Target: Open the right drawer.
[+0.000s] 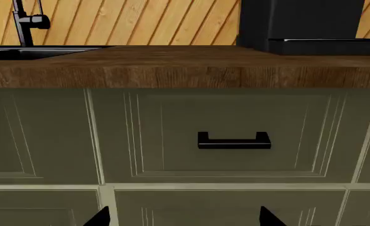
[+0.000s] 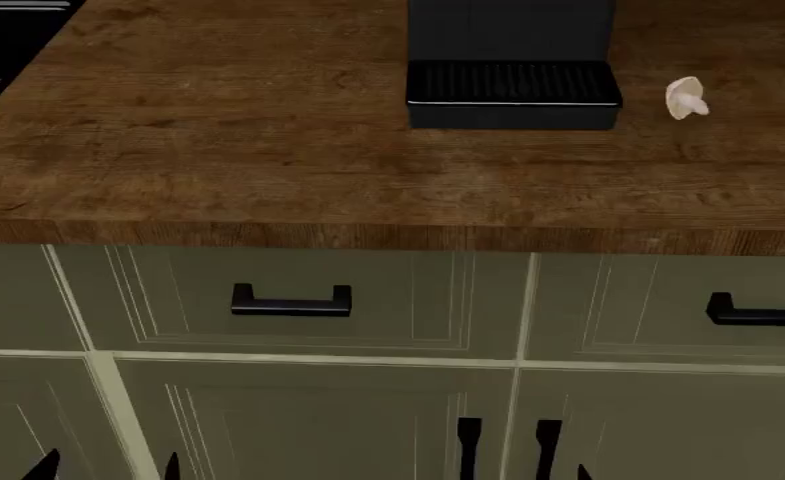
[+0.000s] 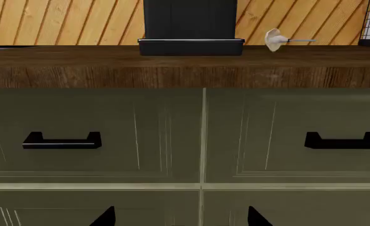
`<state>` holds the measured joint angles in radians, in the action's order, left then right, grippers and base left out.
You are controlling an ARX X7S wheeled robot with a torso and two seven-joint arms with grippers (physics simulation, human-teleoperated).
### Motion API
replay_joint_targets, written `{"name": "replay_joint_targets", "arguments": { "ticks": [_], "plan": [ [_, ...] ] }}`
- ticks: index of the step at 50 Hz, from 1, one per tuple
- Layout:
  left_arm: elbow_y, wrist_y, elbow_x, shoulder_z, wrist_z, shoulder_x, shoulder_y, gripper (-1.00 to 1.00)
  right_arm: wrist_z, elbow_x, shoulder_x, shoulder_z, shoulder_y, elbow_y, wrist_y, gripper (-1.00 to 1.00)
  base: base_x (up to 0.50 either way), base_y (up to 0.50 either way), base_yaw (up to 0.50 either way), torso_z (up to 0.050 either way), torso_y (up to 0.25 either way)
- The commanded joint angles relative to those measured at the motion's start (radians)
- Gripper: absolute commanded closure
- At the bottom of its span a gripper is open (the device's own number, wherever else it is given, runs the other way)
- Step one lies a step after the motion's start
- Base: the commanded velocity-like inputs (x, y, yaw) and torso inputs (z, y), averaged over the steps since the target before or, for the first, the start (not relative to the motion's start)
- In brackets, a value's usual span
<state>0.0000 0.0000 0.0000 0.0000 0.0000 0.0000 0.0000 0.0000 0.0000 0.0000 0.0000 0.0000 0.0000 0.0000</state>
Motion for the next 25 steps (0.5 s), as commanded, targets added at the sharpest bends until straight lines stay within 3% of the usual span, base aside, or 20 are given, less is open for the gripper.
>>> {"name": "replay_joint_targets", "arguments": {
  "ticks": [1, 25],
  "plan": [
    [-0.01, 0.006, -0.022, 0.024, -0.019, -0.022, -0.005, -1.0, 0.013, 0.0, 0.009, -0.013, 0.0, 0.0, 0.0, -1.0, 0.0, 0.0, 0.0, 0.0, 0.0],
    [0.031, -0.055, -0.078, 0.086, -0.061, -0.072, 0.007, -1.0, 0.083, 0.057, 0.066, -0.078, -0.003, -0.01, -0.01, -1.0, 0.0, 0.0, 0.0, 0.0, 0.0]
  ]
}}
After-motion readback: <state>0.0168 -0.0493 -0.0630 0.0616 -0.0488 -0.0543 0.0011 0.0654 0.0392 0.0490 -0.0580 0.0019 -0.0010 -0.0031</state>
